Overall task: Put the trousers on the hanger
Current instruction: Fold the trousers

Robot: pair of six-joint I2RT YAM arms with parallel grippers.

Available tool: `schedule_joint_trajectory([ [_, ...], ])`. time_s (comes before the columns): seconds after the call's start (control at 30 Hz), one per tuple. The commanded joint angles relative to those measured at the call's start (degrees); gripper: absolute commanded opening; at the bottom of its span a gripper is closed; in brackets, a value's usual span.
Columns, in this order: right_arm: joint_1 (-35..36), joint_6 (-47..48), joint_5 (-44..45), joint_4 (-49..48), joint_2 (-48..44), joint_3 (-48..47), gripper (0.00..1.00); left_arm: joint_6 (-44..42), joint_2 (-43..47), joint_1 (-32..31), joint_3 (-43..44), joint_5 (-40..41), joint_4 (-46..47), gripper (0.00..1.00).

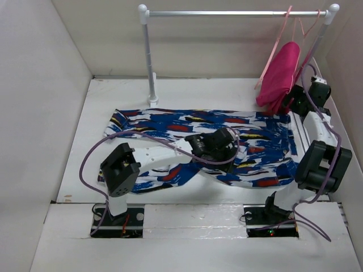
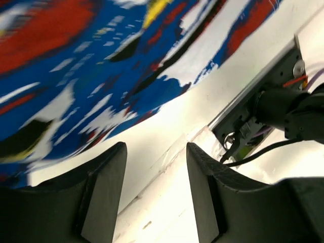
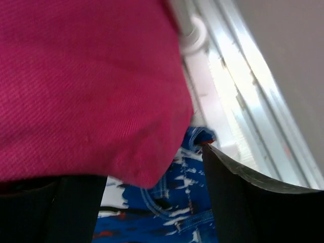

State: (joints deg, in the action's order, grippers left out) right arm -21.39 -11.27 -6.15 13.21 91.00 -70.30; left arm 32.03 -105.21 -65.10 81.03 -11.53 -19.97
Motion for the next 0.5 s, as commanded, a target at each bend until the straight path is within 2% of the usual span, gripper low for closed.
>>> schedule_joint_trajectory([
  [0.0, 3.2, 4.5, -2.7, 6.8, 0.3, 0.8, 0.78, 1.5, 8.8, 2.2, 0.0, 9.1, -4.2, 0.47],
  [0.07, 6.1, 3.3, -5.2, 2.1, -4.6, 10.8, 0.73, 5.7, 13.3, 5.6, -5.3, 14.1, -6.1, 0.48],
  [0.1, 7.2, 1.5, -5.4, 1.1, -10.0, 14.0, 0.69, 7.2, 18.4, 6.8, -7.3, 19.0, -7.4, 0.48],
  [0.17, 12.5, 0.1, -6.9, -0.7, -15.3, 20.3, 0.56, 13.1, 23.5, 10.5, -14.4, 23.8, -12.0, 0.48],
  [0.2, 15.3, -1.4, -7.3, -1.2, -18.1, 25.6, 0.3, 15.1, 28.7, 12.1, -16.8, 27.3, -13.8, 0.47],
  [0.23, 18.6, -2.0, -7.6, -2.3, -23.9, 27.7, 0.13, 17.3, 31.3, 16.0, -21.7, 28.7, -15.4, 0.47],
  [0.27, 27.5, -2.6, -8.2, -3.0, -26.6, 29.7, 0.02, 20.1, 34.1, 18.8, -24.2, 29.4, -18.0, 0.47],
  [0.3, 33.1, -4.5, -7.7, -3.9, -29.2, 32.3, 0.0, 20.3, 40.0, 21.8, -26.2, 29.5, -18.7, 0.46],
  [0.33, 45.2, -6.7, -4.5, -6.2, -33.4, 33.1, 0.0, 17.0, 45.9, 32.0, -28.9, 28.9, -17.8, 0.44],
  [0.37, 51.5, -6.8, -4.5, -6.2, -33.4, 33.1, 0.0, 17.0, 46.0, 32.1, -28.9, 28.8, -17.8, 0.44],
  [0.43, 62.6, -8.2, -2.2, -10.0, -32.5, 31.7, 0.0, 12.7, 53.2, 38.8, -26.2, 26.6, -15.6, 0.42],
  [0.47, 67.1, -8.2, -1.1, -10.7, -27.8, 30.2, 0.0, 10.7, 54.4, 44.7, -24.4, 25.9, -13.8, 0.41],
])
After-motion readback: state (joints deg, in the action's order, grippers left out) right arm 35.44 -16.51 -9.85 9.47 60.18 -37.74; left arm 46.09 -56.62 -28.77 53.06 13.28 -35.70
